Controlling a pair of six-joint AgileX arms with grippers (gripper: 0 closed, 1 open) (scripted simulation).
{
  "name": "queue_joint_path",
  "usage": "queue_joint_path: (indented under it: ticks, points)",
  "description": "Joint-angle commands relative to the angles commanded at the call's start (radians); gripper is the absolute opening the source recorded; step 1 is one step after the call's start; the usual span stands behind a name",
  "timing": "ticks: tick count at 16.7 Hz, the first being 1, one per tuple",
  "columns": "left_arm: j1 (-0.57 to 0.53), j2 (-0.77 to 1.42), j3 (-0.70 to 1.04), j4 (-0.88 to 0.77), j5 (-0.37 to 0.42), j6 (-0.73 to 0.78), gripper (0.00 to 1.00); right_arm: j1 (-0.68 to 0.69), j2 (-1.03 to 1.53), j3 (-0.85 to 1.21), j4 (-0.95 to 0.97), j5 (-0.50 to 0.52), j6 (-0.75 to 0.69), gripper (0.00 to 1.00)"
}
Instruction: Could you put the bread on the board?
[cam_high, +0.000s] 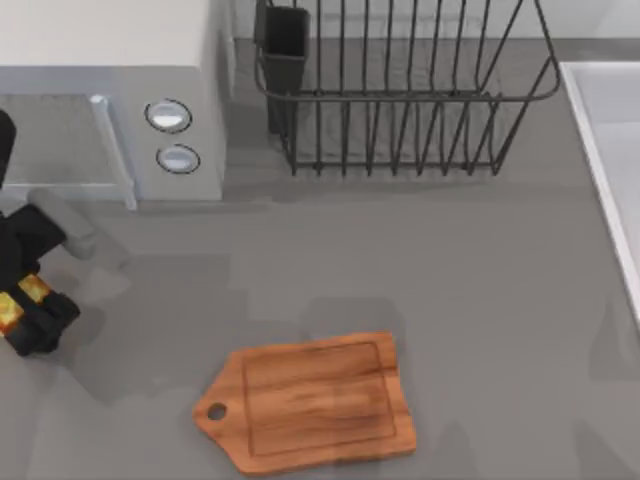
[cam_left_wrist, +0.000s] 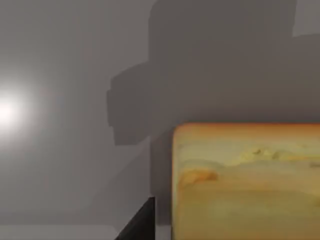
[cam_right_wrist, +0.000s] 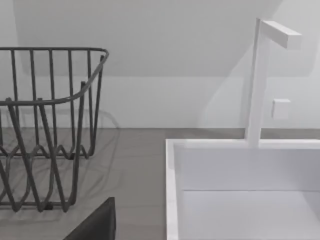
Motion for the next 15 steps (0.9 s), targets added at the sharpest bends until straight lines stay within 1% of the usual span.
queue_joint_path:
  ticks: [5, 6, 15]
  points:
    - [0.000, 0.000, 0.000, 0.000, 0.000, 0.000, 0.02, 0.000, 0.000, 0.000, 0.000, 0.000, 0.000, 1.00]
    - [0.000, 0.000, 0.000, 0.000, 0.000, 0.000, 0.00, 0.000, 0.000, 0.000, 0.000, 0.000, 0.000, 1.00]
    - [0.001, -0.018, -0.001, -0.016, 0.003, -0.004, 0.00, 0.000, 0.000, 0.000, 0.000, 0.000, 0.000, 1.00]
